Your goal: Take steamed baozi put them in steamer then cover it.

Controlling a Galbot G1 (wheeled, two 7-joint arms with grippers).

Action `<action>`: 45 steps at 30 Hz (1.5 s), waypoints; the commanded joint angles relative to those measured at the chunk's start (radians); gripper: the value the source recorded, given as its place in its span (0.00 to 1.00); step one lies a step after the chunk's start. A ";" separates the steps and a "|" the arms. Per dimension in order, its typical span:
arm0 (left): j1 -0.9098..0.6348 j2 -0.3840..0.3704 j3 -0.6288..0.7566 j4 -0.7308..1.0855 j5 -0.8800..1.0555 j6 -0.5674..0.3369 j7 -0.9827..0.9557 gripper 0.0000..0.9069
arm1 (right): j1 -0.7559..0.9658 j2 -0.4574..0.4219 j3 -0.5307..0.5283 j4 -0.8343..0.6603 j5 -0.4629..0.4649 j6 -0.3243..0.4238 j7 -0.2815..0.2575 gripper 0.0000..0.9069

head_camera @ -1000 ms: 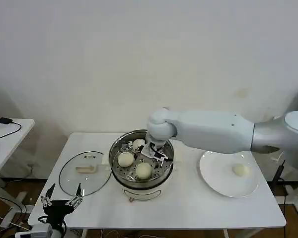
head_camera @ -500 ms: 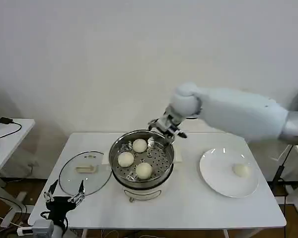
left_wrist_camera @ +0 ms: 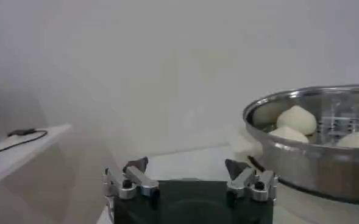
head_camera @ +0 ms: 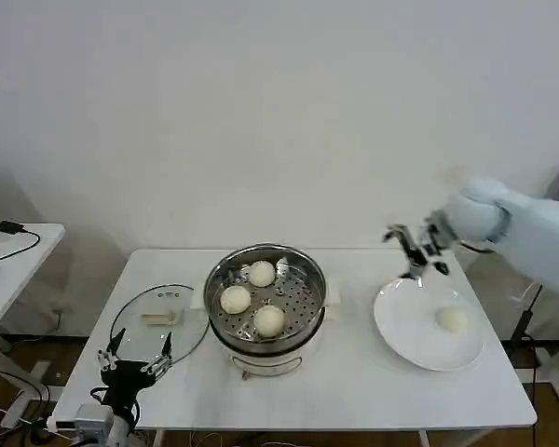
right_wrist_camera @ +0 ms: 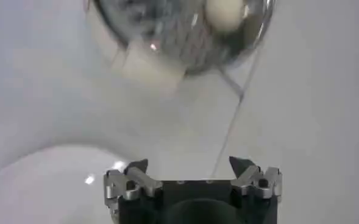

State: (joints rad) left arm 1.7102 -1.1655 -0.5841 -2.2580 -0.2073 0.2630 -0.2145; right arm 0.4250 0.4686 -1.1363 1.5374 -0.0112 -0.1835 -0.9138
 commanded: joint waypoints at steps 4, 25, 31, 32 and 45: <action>0.015 0.011 0.014 0.005 0.023 -0.007 0.002 1.00 | -0.416 -0.139 0.270 -0.164 -0.148 0.057 0.011 1.00; 0.051 0.005 -0.019 -0.003 0.027 -0.003 -0.007 1.00 | -0.538 0.127 0.405 -0.472 -0.187 0.049 0.003 1.00; 0.048 0.006 -0.018 0.003 0.026 -0.003 -0.007 1.00 | -0.534 0.185 0.412 -0.533 -0.196 0.050 0.003 1.00; 0.048 0.006 -0.018 0.005 0.026 -0.003 -0.007 1.00 | -0.534 0.191 0.415 -0.541 -0.197 0.048 0.003 1.00; 0.047 0.003 -0.024 0.012 0.020 -0.003 -0.008 1.00 | -0.542 0.227 0.441 -0.584 -0.228 0.035 -0.014 0.81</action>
State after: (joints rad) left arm 1.7553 -1.1625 -0.6092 -2.2475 -0.1874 0.2596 -0.2221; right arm -0.1058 0.6610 -0.7134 1.0002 -0.2266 -0.1434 -0.9231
